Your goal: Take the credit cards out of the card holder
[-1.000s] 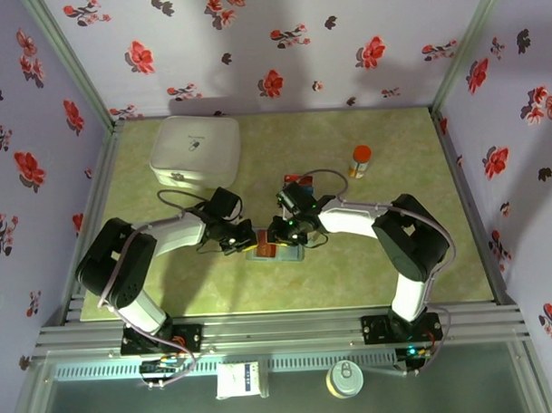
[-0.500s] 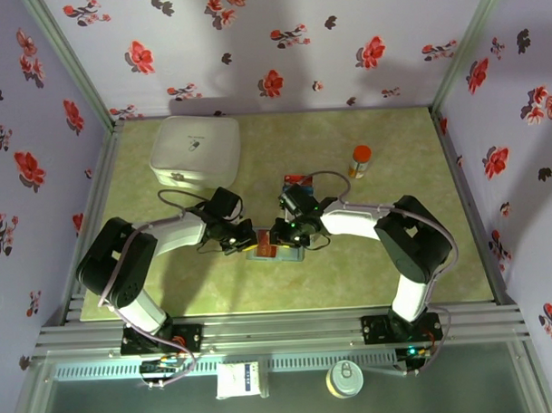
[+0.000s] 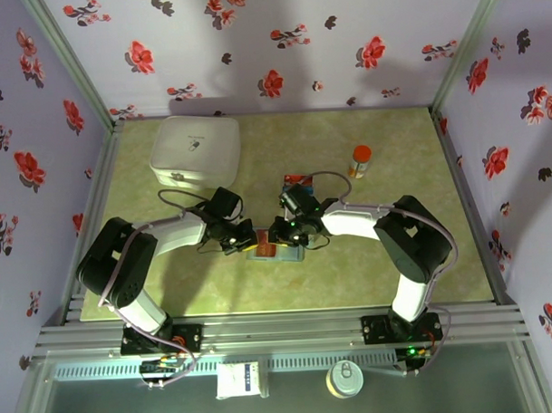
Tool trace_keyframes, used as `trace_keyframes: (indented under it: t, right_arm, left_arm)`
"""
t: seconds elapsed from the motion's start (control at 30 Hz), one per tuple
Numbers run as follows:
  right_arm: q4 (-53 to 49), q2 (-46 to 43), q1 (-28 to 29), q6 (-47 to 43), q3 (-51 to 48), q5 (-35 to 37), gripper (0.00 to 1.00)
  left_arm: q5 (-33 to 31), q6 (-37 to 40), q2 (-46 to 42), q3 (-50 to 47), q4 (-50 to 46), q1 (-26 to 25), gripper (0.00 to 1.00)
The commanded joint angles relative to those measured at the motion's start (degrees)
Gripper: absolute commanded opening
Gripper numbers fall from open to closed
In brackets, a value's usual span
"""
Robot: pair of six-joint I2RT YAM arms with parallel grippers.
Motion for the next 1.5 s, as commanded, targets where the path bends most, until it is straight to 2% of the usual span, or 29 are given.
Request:
trace_keyframes:
  t: [0.0,0.4,0.67,0.9,1.23,1.47]
  right_arm:
    - [0.98,0.48,-0.53,0.90,-0.73,-0.73,0.27]
    - [4.76,2.09,-0.98,2.69,-2.42,-2.30,0.27]
    - [3.45,0.71,-1.41,2.57,-2.50,-1.61,0.28]
    - [4.02,-0.49,-1.47,2.68,-2.84,-2.27,0.22]
    - [-0.28,-0.46,-1.43,1.52,-2.06,0.75,0.27]
    - [5.00,1.81,-1.52,2.98,-2.60,-2.44,0.28]
  left_arm:
    - [-1.51,0.16,1.90,0.44,-3.06,-0.59,0.00]
    - [-1.27,0.14,2.44,0.44,-2.84,-0.72,0.00]
    - [-1.35,-0.03,2.55,0.46,-2.92,-0.85,0.00]
    - [-1.23,-0.20,2.61,0.41,-2.81,-0.85,0.00]
    - [-1.37,-0.11,2.44,-0.02,-2.74,-0.86,0.00]
    - [-1.27,-0.18,2.52,-0.06,-2.58,-0.87,0.00]
